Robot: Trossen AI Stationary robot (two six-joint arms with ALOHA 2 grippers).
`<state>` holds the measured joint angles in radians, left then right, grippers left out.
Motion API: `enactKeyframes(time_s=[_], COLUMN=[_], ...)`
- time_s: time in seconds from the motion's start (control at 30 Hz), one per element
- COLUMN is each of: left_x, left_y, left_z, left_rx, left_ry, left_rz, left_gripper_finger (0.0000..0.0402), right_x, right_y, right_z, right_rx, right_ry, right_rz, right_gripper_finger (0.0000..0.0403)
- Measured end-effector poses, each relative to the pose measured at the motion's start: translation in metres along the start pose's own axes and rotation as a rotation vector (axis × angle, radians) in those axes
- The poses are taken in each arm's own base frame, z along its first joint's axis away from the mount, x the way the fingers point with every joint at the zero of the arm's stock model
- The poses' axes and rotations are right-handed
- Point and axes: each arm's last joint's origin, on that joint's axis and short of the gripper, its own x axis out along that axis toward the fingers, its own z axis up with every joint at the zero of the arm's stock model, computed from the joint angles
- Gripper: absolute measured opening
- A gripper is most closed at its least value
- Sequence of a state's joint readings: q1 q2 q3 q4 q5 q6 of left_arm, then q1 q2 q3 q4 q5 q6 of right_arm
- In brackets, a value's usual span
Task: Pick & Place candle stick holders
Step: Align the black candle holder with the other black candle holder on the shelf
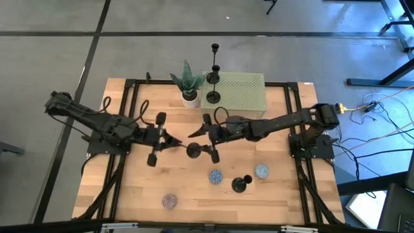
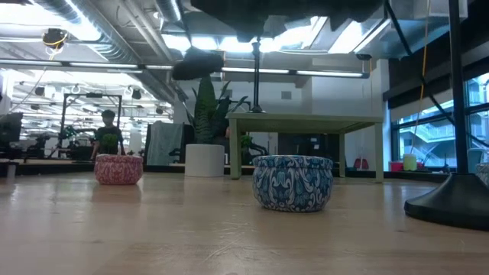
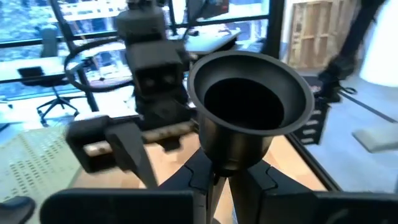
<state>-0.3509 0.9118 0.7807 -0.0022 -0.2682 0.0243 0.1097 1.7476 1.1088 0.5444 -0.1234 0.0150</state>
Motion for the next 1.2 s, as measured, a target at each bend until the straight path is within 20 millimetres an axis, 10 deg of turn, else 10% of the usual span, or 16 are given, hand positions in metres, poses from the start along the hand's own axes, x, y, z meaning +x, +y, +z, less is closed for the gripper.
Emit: enactKeyframes(time_s=[0.6, 1.07, 1.2], left_x=[0.021, 0.031, 0.032], left_y=[0.009, 0.009, 0.013], left_z=[0.002, -0.005, -0.005], left_rx=[0.037, 0.021, -0.001], left_ry=[-0.073, -0.036, -0.035], left_rz=[0.069, 0.092, 0.100], left_gripper_finger=[0.0030, 0.0031, 0.0031], right_x=[0.003, 0.003, 0.003], right_y=[-0.001, -0.002, -0.002], right_z=[0.002, 0.000, 0.000], right_rx=[-0.006, -0.035, -0.050], right_ry=[-0.016, 0.002, 0.007], right_rz=[-0.033, -0.074, -0.081], right_gripper_finger=[0.0220, 0.0023, 0.0019])
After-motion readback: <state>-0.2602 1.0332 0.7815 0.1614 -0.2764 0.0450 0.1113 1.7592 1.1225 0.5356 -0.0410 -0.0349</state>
